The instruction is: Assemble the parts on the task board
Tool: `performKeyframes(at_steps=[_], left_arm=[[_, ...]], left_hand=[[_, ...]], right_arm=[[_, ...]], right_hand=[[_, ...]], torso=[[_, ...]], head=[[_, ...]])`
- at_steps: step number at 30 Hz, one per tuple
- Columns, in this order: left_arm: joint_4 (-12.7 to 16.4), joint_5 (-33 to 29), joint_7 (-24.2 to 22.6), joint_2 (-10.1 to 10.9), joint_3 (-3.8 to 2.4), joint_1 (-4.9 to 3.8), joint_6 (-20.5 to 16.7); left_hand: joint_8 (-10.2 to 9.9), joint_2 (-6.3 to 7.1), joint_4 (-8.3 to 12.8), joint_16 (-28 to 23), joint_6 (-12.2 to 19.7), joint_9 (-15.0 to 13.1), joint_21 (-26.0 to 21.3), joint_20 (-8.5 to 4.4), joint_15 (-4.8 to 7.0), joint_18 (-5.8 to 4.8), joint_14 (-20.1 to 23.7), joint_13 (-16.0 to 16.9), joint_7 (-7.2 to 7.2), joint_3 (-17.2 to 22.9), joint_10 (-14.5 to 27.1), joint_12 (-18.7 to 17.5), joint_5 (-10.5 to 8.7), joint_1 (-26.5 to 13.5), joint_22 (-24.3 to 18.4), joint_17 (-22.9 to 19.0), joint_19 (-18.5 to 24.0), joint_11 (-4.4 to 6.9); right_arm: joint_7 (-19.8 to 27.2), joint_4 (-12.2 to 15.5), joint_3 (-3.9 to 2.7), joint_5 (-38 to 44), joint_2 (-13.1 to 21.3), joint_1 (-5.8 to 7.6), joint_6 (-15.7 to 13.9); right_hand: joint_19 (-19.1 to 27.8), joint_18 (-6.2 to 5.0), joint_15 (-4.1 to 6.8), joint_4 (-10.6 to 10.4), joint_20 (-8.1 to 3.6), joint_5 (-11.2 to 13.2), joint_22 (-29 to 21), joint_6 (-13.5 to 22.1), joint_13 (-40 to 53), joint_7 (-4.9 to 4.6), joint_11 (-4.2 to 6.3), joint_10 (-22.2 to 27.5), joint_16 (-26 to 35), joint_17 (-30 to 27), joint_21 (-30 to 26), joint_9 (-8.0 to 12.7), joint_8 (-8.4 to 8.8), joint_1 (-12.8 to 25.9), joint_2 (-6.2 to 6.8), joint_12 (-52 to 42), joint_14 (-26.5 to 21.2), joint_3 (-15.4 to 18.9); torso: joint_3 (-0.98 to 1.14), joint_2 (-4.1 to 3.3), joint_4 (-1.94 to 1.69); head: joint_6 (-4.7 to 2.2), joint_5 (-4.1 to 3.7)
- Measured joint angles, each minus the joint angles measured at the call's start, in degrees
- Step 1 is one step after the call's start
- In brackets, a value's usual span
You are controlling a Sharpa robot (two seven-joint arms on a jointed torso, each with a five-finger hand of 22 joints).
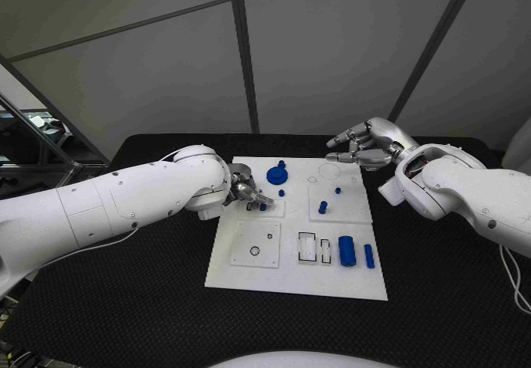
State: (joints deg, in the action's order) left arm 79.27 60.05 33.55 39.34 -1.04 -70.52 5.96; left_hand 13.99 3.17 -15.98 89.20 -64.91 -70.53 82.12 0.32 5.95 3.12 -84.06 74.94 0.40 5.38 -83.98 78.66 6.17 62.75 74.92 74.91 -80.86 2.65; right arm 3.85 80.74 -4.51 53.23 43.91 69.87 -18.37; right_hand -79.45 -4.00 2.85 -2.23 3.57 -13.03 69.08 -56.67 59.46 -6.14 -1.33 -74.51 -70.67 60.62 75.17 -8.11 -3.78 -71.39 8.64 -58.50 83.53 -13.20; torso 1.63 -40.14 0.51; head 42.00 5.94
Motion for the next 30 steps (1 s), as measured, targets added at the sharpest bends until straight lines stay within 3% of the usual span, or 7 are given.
performKeyframes(at_steps=[4, 9, 15, 16, 17, 22, 30], left_arm=[[0.3, 0.01, 0.03, 0.55, -1.16, 0.07, 0.01], [0.41, 0.03, 0.05, 0.84, -3.5, -0.25, 0.14], [-2.05, -0.02, 0.04, 0.64, -5.32, -2.26, 0.97], [-2.83, -0.07, 0.04, 0.48, -5.45, -2.67, 1.19], [-3.67, -0.13, 0.03, 0.29, -5.57, -3.06, 1.42], [-9.39, -0.44, -0.13, -1.71, -5.75, -4.57, 3.03], [-18.13, -0.27, -0.91, -5.62, -3.87, -5.24, 6.48]], left_hand=[[-0.36, 0.22, -0.32, 0.0, 0.0, -0.16, 0.0, 0.0, 0.0, 0.0, 0.0, 0.0, 0.0, -0.32, 0.0, -0.08, -0.28, 0.22, 0.0, 0.0, 0.0, 0.0], [-1.8, 0.85, -0.76, -0.96, 1.08, 0.0, -1.22, 0.23, 0.0, -0.01, 0.0, 0.0, 0.43, -1.31, 0.0, -2.8, -1.58, 0.2, -0.52, 0.0, 0.98, 0.0], [-5.88, 1.44, -0.91, -3.11, 3.02, 3.54, -4.12, 1.03, -0.58, 0.06, 0.06, 0.0, 1.57, -2.52, 0.46, -8.22, -3.0, -0.39, -4.52, 0.0, 3.72, -0.46], [-6.74, 1.43, -0.93, -3.12, 3.31, 4.54, -4.44, 1.13, -0.64, 0.13, 0.0, 0.0, 1.86, -2.54, 0.58, -8.66, -3.09, -0.39, -4.84, 0.0, 3.82, -0.74], [-7.5, 1.44, -0.84, -3.11, 3.41, 5.43, -4.75, 1.24, -0.76, 3.58, 0.13, 0.0, 1.96, -2.63, 0.54, -8.88, -3.09, -0.39, -5.09, 0.0, 3.93, -0.96], [-10.2, 0.94, -0.77, -3.54, 4.22, 9.65, -5.45, 1.75, -1.29, 3.48, 0.17, 0.0, 2.77, -2.7, 0.72, -9.68, -3.09, 1.32, -6.08, 0.0, 4.43, -1.58], [-10.34, -0.12, -0.54, -3.81, 5.14, 15.75, -6.32, 2.16, -1.87, 3.48, -0.02, 0.0, 3.69, -2.94, 1.05, -9.98, -3.09, 3.58, -6.5, 0.0, 4.84, -2.28]], right_arm=[[0.0, -0.12, 0.0, 0.0, 0.01, 0.0, 0.0], [-0.01, -0.38, 0.0, 0.0, 0.0, 0.0, 0.0], [-0.01, -0.69, 0.0, 0.0, -0.1, 0.0, 0.0], [-0.01, -0.71, 0.01, 0.0, -0.11, 0.0, 0.0], [-0.01, -0.75, 0.01, 0.0, -0.13, 0.0, 0.0], [-0.01, -0.87, 0.0, 0.0, -0.28, 0.0, 0.01], [-0.05, -0.92, 0.01, 0.01, -0.43, -0.01, 0.03]], right_hand=[[0.0, 0.0, 0.0, 0.0, 0.0, 0.0, 0.0, 0.0, 0.0, 0.0, 0.0, 0.0, 0.0, 0.0, 0.0, 0.0, 0.0, 0.0, 0.0, 0.0, 0.0, 0.0], [0.0, 0.0, 0.0, -0.17, 0.0, 0.0, -0.07, 0.0, 0.0, 0.0, 0.0, 0.0, 0.0, 0.0, -0.22, 0.01, 0.0, 0.0, 0.0, 0.0, 0.0, -0.17], [0.0, 0.0, 0.0, -0.17, 0.0, 0.0, -0.07, 0.0, 0.0, 0.0, 0.0, 0.0, 0.0, 0.0, -0.22, 0.01, 0.0, 0.0, 0.0, 0.0, 0.0, -0.17], [0.0, 0.0, 0.0, -0.17, 0.0, 0.0, -0.07, 0.0, 0.0, 0.0, 0.0, 0.0, 0.0, 0.0, -0.22, 0.01, 0.0, 0.0, 0.0, 0.0, 0.0, -0.17], [0.0, 0.0, 0.0, -0.17, 0.0, 0.0, -0.07, 0.0, 0.0, 0.0, 0.0, 0.0, 0.0, 0.0, -0.22, 0.01, 0.0, 0.0, 0.0, 0.0, 0.0, -0.17], [0.0, 0.0, 0.0, -0.17, 0.0, 0.0, -0.07, 0.0, 0.0, 0.0, 0.0, 0.0, 0.0, 0.0, -0.22, 0.01, 0.0, 0.0, 0.0, 0.0, 0.0, -0.17], [0.0, 0.0, 0.0, -0.17, 0.0, 0.0, -0.06, 0.0, 0.0, 0.0, 0.0, 0.0, 0.0, 0.0, -0.22, 0.02, 0.0, -0.01, 0.0, 0.0, 0.0, -0.17]], torso=[[-0.02, 0.01, 0.0], [-0.04, 0.01, 0.0], [-0.04, 0.01, 0.0], [-0.04, 0.0, 0.0], [-0.03, 0.0, 0.0], [0.01, -0.03, 0.0], [0.01, -0.1, 0.04]], head=[[-0.03, -0.02], [-0.2, -0.08], [-0.42, -0.1], [-0.43, -0.1], [-0.44, -0.1], [-0.63, 0.18], [-0.52, 0.43]])
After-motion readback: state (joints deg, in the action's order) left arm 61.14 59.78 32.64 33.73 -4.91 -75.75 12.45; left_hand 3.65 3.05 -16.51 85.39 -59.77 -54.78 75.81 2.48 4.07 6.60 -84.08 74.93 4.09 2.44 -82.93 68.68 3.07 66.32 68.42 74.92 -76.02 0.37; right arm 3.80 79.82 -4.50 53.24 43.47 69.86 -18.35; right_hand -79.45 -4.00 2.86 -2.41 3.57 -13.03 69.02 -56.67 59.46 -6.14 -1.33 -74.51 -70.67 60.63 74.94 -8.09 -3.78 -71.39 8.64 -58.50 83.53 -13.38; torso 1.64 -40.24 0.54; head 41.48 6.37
